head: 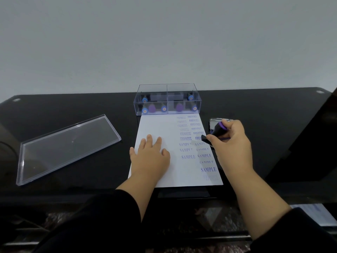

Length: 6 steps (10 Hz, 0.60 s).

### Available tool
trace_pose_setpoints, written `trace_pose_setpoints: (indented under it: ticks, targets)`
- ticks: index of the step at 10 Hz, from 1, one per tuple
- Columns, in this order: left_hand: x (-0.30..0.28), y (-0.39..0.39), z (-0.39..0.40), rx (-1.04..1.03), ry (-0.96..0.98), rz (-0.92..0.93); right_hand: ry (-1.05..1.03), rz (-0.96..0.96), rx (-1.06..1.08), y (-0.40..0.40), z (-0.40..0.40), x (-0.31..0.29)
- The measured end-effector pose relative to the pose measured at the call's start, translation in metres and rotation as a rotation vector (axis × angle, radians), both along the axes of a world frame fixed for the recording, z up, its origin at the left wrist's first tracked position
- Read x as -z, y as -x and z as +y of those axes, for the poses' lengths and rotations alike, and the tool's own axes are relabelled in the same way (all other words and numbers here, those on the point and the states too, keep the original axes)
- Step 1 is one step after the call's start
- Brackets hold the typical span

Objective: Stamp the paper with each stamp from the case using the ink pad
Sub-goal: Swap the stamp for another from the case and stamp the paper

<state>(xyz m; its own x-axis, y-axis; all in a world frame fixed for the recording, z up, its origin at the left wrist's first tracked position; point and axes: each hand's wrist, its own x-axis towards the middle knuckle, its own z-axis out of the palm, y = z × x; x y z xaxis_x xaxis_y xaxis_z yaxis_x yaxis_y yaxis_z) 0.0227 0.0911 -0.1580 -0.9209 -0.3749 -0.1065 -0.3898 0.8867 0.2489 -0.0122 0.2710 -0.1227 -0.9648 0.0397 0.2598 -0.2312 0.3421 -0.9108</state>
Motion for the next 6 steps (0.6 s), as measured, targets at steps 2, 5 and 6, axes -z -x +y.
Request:
trace_pose_setpoints:
  ticks: [2, 5, 6]
  targets:
    - [0.0003, 0.0003, 0.0000, -0.002, -0.008, 0.013, 0.015, -0.005, 0.000, -0.0005, 0.0001, -0.0019]
    - [-0.0010, 0.0002, -0.0004, 0.001, -0.007, 0.001, -0.005, -0.016, 0.003, -0.0008, -0.0005, -0.0030]
    - [-0.0012, 0.0001, -0.0003, -0.001, -0.011, 0.005, -0.005, -0.017, 0.005, -0.0001, -0.0004, -0.0027]
